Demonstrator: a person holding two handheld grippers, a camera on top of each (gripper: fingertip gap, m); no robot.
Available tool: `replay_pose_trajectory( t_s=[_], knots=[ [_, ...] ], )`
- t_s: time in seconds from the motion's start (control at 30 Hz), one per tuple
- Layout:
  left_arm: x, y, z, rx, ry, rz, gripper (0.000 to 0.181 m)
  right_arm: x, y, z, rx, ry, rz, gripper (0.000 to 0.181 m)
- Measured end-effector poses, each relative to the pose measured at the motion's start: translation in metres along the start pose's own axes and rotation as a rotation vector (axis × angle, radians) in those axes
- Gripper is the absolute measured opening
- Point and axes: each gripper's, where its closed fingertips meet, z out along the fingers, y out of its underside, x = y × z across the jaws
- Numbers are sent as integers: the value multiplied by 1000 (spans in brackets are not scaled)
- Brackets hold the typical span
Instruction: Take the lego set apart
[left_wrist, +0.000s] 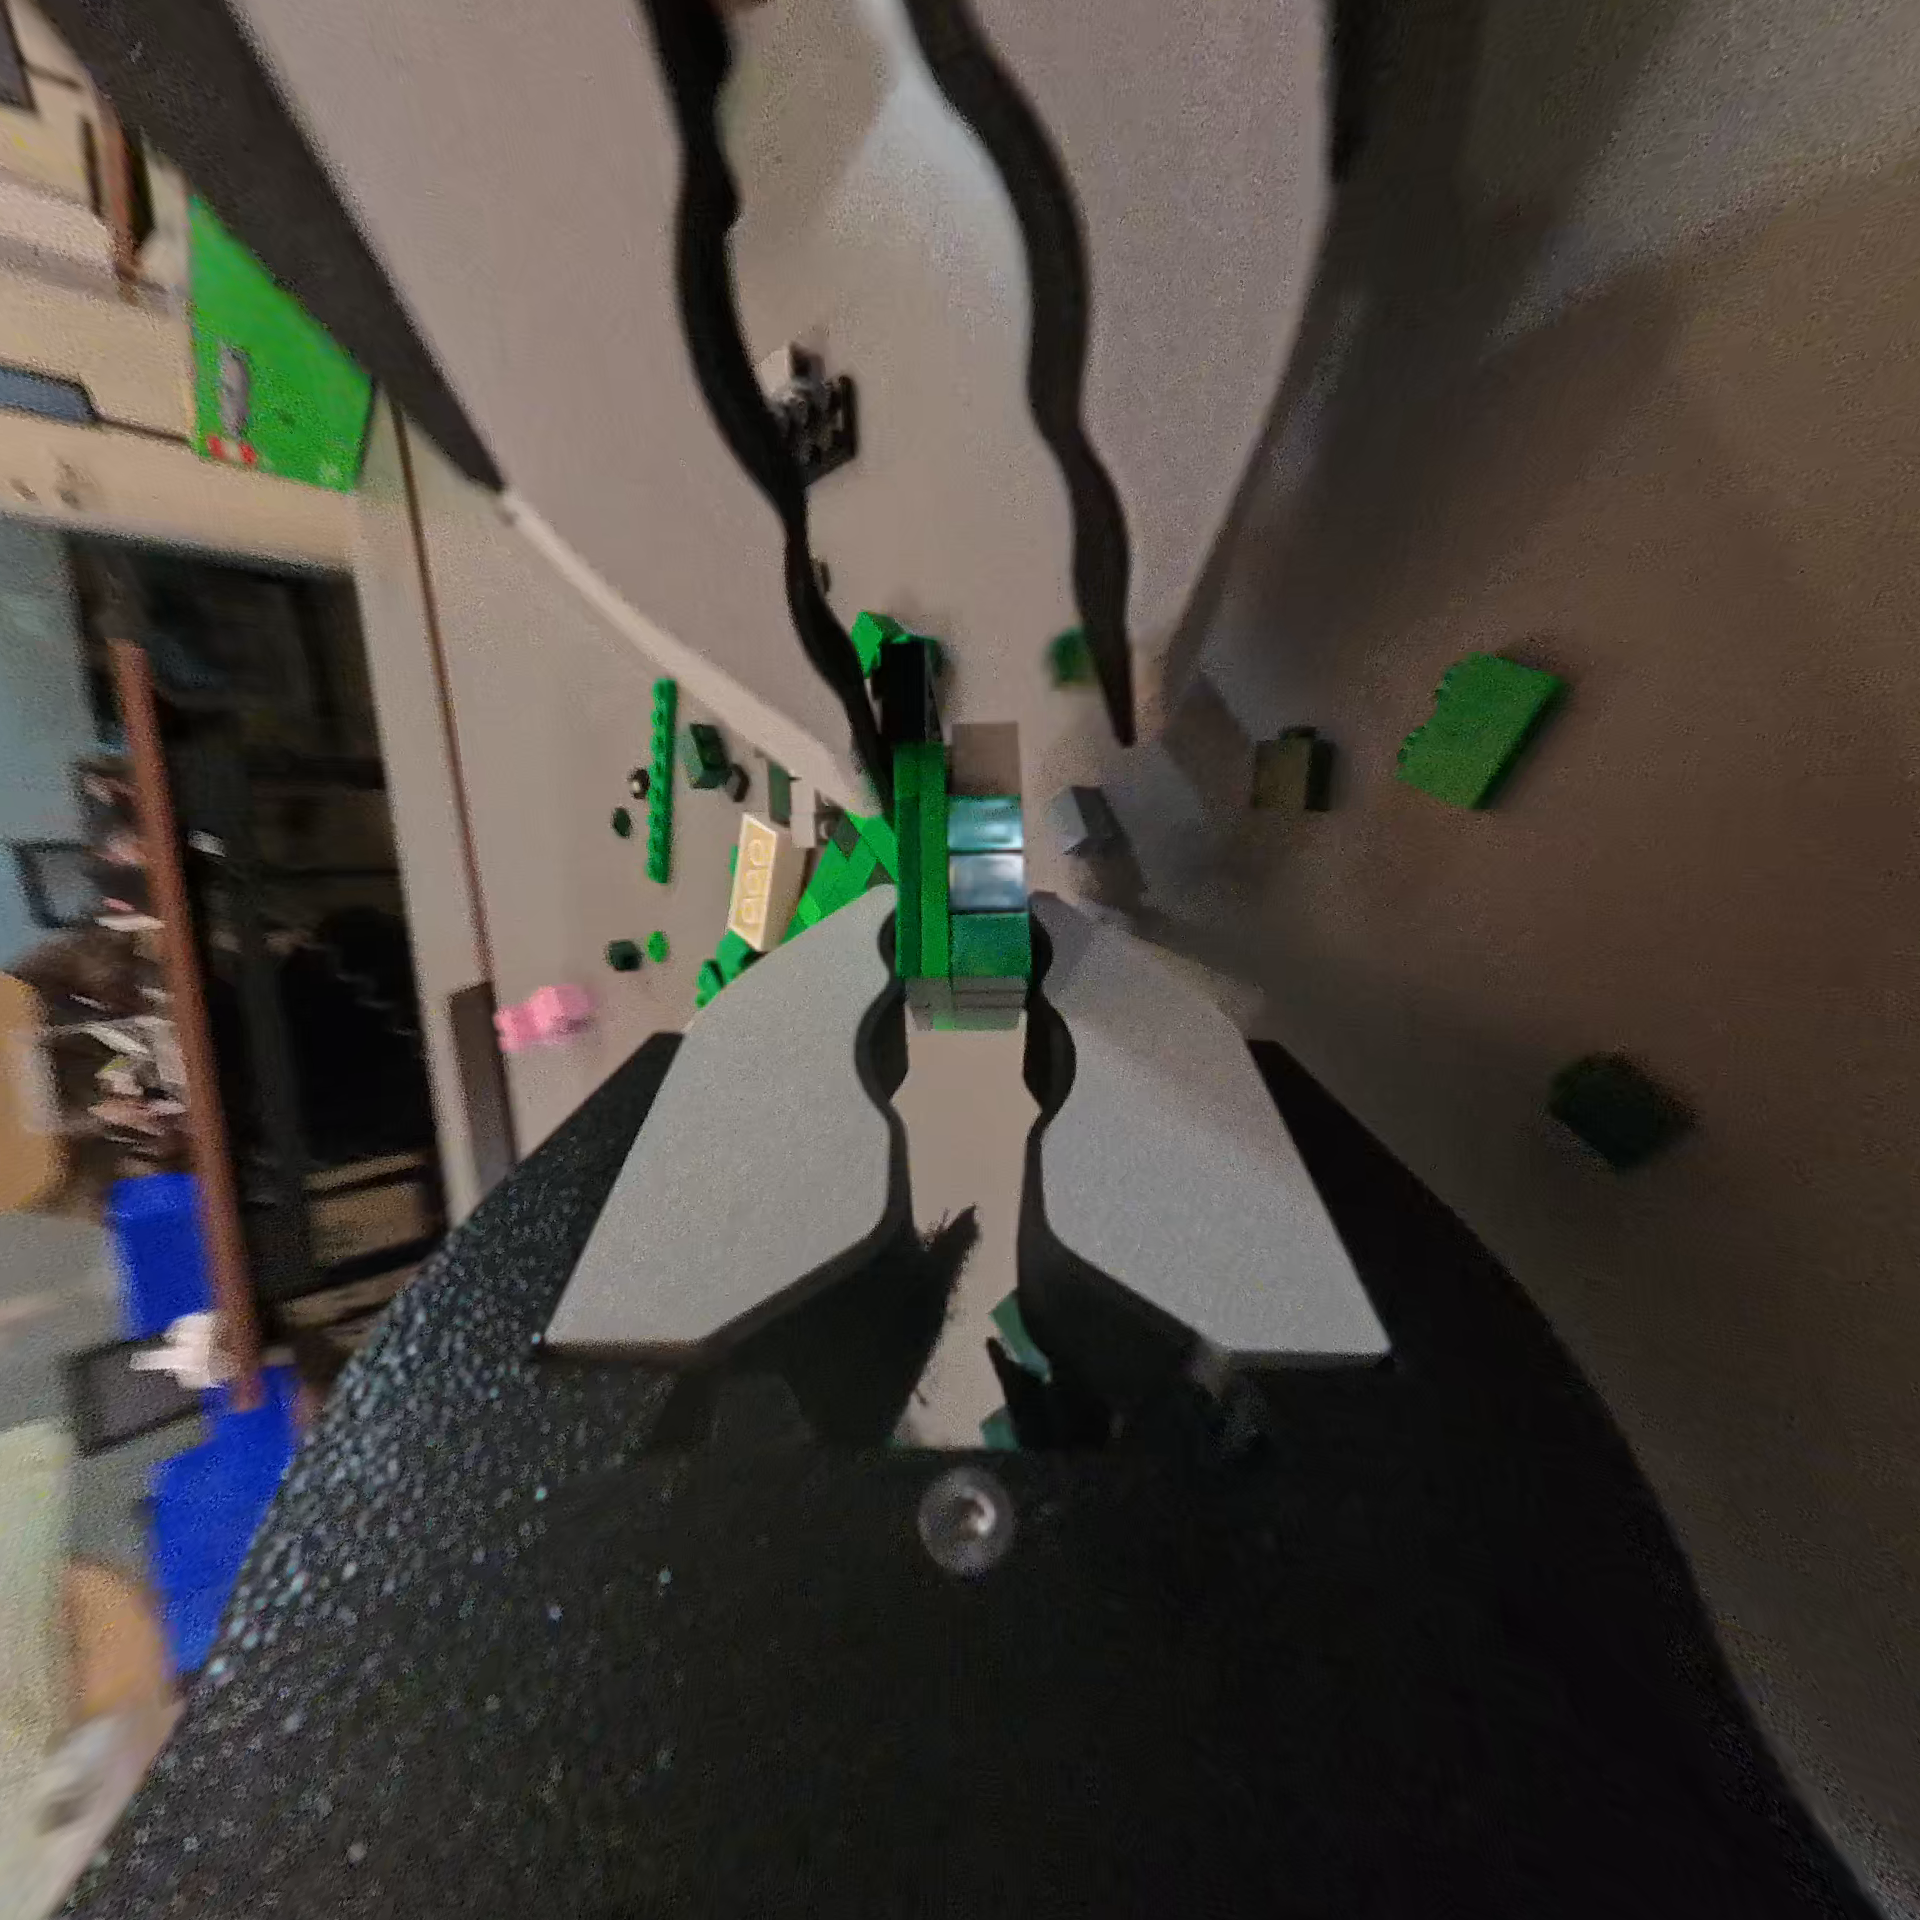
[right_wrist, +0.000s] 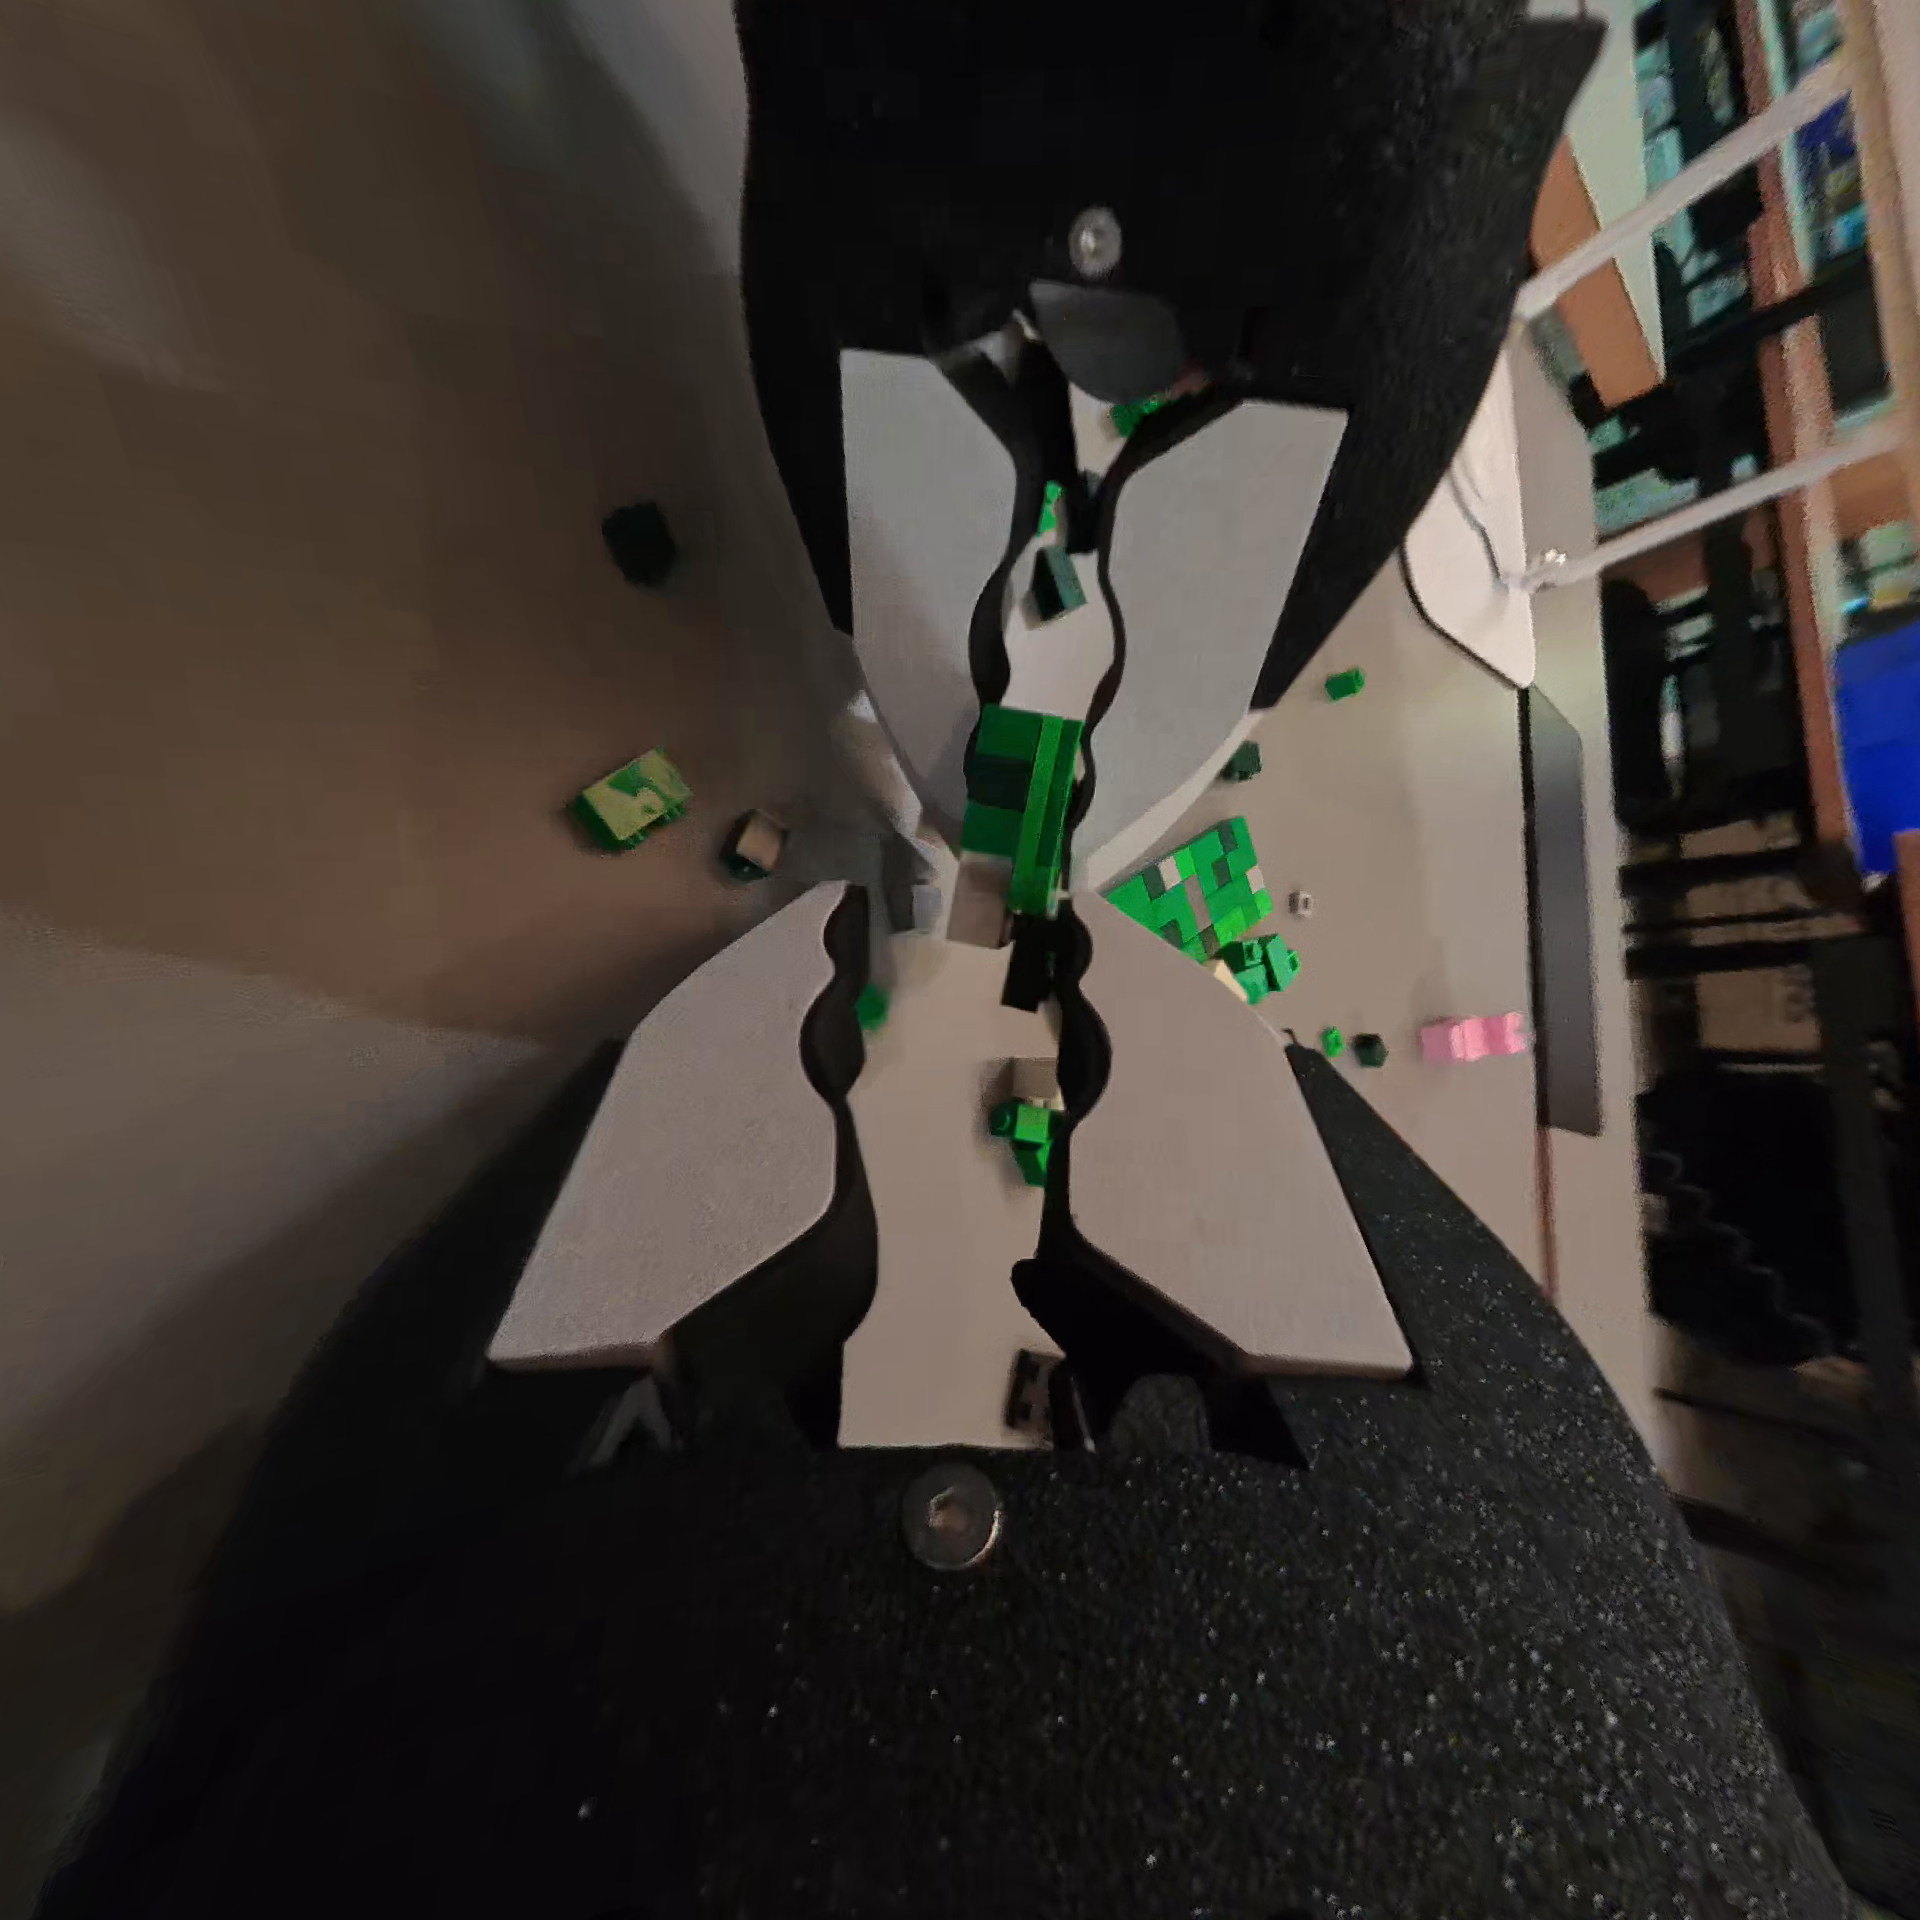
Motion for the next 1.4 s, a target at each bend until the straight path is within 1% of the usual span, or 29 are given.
replay_pose_trajectory(
  t_s=[0.03,0.13,0.2,0.3,0.37,0.47,0.53,0.6,0.67,0.73,0.8,0.9,0.97,1.07,1.13,1.2,1.23,1.27,1.3,1.33,1.4],
  knots=[
    [1,0,0,17,29,-62,18,0,0,0,12,-18,48,37],
    [2,3,0,47,92,-219,17,2,5,2,19,-50,196,41],
    [-1,2,-2,93,115,-305,17,6,8,4,29,-56,297,43],
    [-5,-5,-9,197,162,-428,17,12,4,2,114,-84,453,42],
    [-5,-11,-13,261,195,-466,18,16,-2,0,173,-88,494,36],
    [-4,-19,-17,326,222,-474,18,15,-13,-4,247,-101,489,22],
    [0,-24,-19,356,247,-462,18,13,-16,-5,258,-114,474,17],
    [4,-27,-21,384,267,-427,18,7,-17,-6,269,-146,431,17],
    [12,-32,-24,409,301,-376,18,-2,-19,-9,277,-173,331,17],
    [18,-35,-25,411,309,-310,18,-10,-20,-12,278,-196,250,17],
    [23,-39,-27,423,331,-283,18,-15,-21,-14,290,-219,211,18],
    [23,-43,-31,462,353,-312,18,-15,-25,-18,320,-234,222,18],
    [17,-44,-32,484,352,-387,18,-9,-25,-20,331,-217,262,18],
    [1,-37,-24,439,300,-518,20,8,-15,-15,287,-149,381,17],
    [-6,-31,-22,412,222,-483,36,13,-5,-11,215,-101,395,17],
    [-13,-25,-21,377,114,-406,36,13,-1,-9,173,-88,390,17],
    [-15,-24,-20,365,86,-386,34,13,-1,-8,159,-90,391,17],
    [-14,-24,-19,357,81,-380,34,12,-1,-7,151,-96,392,17],
    [-12,-25,-17,351,94,-378,30,11,-2,-7,144,-101,388,17],
    [-8,-27,-17,357,119,-369,21,9,-1,-7,134,-103,376,17],
    [-2,-29,-19,382,173,-363,19,5,-3,-7,128,-109,314,17]
  ],
)
